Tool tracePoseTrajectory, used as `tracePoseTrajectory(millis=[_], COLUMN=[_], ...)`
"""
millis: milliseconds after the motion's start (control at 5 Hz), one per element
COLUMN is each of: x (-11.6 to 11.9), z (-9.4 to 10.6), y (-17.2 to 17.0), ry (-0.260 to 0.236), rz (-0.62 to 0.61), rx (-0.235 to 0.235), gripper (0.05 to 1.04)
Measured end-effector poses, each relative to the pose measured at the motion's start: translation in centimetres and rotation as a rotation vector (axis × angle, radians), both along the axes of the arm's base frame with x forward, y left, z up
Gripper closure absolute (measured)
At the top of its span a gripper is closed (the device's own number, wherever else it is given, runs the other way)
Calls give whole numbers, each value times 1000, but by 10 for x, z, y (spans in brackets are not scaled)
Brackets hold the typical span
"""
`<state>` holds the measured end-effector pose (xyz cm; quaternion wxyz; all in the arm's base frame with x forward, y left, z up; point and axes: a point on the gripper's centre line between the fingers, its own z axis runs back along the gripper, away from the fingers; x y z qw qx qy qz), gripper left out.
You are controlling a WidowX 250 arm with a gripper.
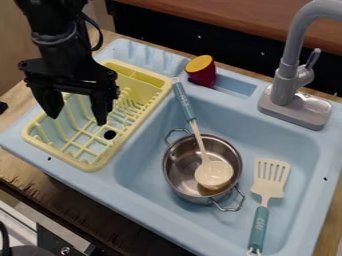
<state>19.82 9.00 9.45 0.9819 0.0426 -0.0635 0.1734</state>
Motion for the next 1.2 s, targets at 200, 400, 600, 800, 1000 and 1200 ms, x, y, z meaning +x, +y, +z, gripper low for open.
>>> tracePoseTrajectory(millis=[200, 400, 600, 800, 1000, 1200], x=[-2, 1, 5, 9, 9, 11], z=[-4, -7, 4, 4, 3, 0], y=[-2, -14, -30, -50, -74, -105], ry=[10, -34, -4, 9, 26, 65], rz=[5, 73, 83, 116, 127, 126], rx=[-7, -12, -34, -56, -76, -123], gripper=[84, 84, 84, 84, 84, 84])
